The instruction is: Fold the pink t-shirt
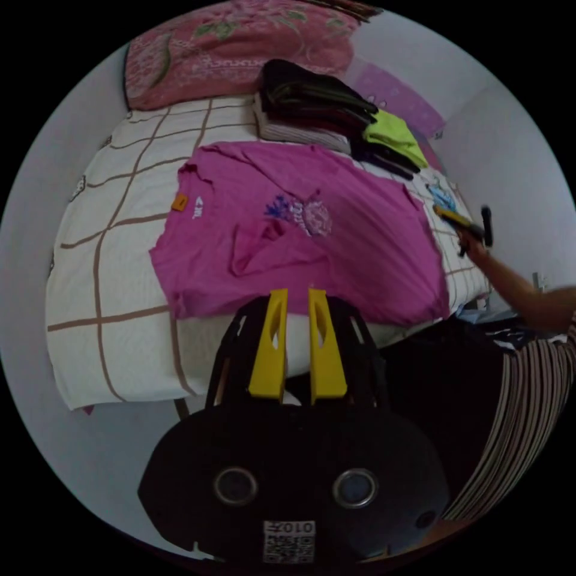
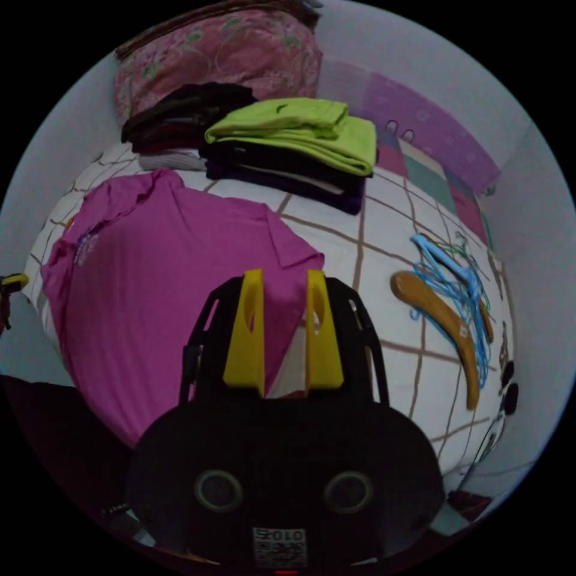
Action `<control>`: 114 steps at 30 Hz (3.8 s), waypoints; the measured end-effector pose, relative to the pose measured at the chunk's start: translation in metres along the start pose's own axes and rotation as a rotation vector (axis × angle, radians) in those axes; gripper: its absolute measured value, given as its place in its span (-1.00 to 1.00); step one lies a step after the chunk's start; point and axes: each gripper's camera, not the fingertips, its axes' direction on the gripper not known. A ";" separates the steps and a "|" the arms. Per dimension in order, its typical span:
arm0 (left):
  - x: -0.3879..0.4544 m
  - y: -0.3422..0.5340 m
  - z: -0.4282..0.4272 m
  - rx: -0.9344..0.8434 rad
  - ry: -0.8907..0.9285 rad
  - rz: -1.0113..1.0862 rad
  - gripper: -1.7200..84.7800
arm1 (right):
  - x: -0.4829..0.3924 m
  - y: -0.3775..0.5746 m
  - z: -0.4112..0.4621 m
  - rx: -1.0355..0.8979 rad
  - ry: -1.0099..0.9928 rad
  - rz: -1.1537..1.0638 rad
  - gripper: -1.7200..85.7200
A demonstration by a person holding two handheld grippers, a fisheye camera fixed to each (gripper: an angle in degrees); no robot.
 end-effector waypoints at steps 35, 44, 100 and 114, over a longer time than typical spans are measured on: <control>0.038 0.073 -0.006 -0.097 -0.077 -0.036 -0.79 | -0.076 -0.168 -0.061 0.209 0.108 0.193 -0.74; -0.010 0.045 -0.016 0.050 -0.110 0.016 -0.77 | -0.365 -0.185 -0.077 0.067 -0.464 -0.350 -0.72; -0.072 -0.139 0.030 -0.141 0.104 0.593 -0.80 | -0.799 -0.209 -0.072 -0.306 -0.470 -0.231 -0.87; -0.058 -0.200 0.074 -0.301 0.311 0.576 -0.83 | -0.815 -0.165 -0.077 -0.290 -0.460 -0.206 -0.87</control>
